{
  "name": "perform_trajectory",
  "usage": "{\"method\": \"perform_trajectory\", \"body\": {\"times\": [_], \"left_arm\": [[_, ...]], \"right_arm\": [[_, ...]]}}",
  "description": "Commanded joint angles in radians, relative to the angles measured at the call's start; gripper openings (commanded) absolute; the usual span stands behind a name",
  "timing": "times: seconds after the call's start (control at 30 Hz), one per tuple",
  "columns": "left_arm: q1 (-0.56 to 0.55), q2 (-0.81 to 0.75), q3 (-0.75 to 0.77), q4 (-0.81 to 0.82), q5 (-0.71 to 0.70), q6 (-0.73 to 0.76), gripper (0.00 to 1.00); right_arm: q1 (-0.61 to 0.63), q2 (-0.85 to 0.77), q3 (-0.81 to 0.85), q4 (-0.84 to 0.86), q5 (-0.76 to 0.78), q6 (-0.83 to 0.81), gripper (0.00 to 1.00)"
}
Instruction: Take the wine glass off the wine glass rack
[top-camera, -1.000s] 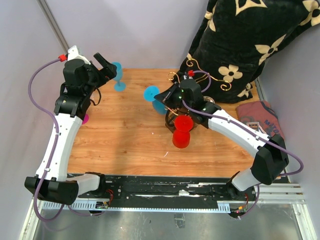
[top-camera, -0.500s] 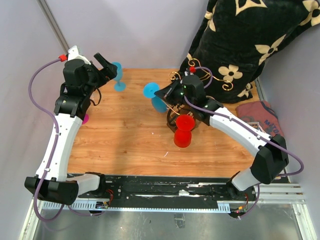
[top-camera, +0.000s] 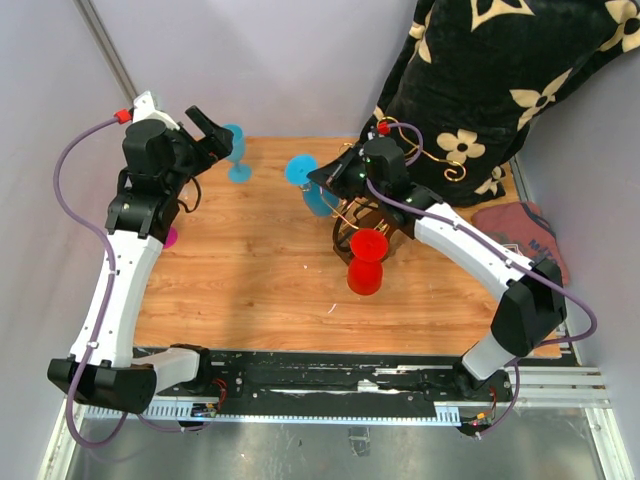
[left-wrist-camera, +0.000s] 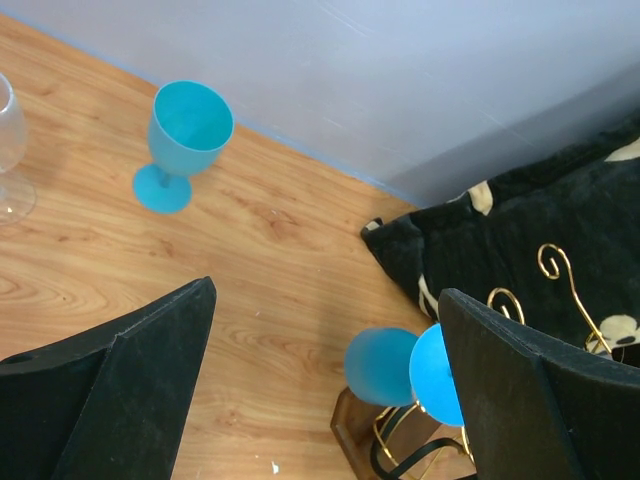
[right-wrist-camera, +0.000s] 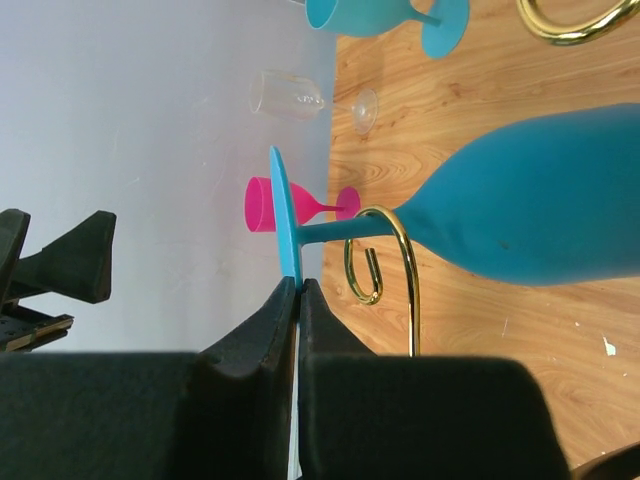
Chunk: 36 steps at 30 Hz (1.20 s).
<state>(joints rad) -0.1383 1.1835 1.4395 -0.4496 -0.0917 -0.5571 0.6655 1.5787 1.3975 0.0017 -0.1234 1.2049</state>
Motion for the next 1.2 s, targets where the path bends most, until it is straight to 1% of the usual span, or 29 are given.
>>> {"method": "perform_trajectory", "body": {"times": [0.0,0.17,0.43,0.63,0.73,0.83,0.93,0.97,1.03,1.1,1.17], "left_arm": [[0.0,-0.018,-0.021,0.029,0.006,0.014,1.0],[0.0,-0.018,-0.027,0.031,0.007,0.014,1.0],[0.0,0.005,-0.004,-0.001,0.0,0.033,1.0],[0.0,0.023,0.024,-0.013,0.014,0.04,1.0],[0.0,0.041,0.057,-0.031,0.035,0.066,1.0],[0.001,0.072,0.104,-0.073,0.07,0.109,1.0],[0.015,0.111,0.156,-0.142,0.111,0.151,1.0],[0.025,0.12,0.168,-0.161,0.138,0.157,1.0],[0.059,0.121,0.174,-0.187,0.189,0.155,1.0],[0.092,0.105,0.17,-0.205,0.227,0.154,1.0],[0.114,0.09,0.168,-0.231,0.234,0.158,1.0]], "right_arm": [[-0.029,-0.023,0.011,0.021,0.015,-0.015,0.01],[-0.033,-0.085,-0.043,0.013,0.012,-0.029,0.01],[-0.024,-0.189,-0.192,0.03,-0.048,-0.046,0.01],[0.005,-0.179,-0.184,0.007,-0.155,-0.099,0.01],[0.028,-0.161,-0.14,-0.038,-0.214,-0.18,0.01],[0.063,-0.13,-0.04,-0.12,-0.298,-0.344,0.01],[0.113,-0.087,0.063,-0.231,-0.405,-0.577,0.01],[0.134,-0.078,0.095,-0.28,-0.412,-0.662,0.01],[0.191,-0.06,0.156,-0.391,-0.402,-0.85,0.01],[0.26,-0.047,0.205,-0.502,-0.35,-1.038,0.01],[0.332,-0.048,0.209,-0.565,-0.294,-1.226,0.01]]}}
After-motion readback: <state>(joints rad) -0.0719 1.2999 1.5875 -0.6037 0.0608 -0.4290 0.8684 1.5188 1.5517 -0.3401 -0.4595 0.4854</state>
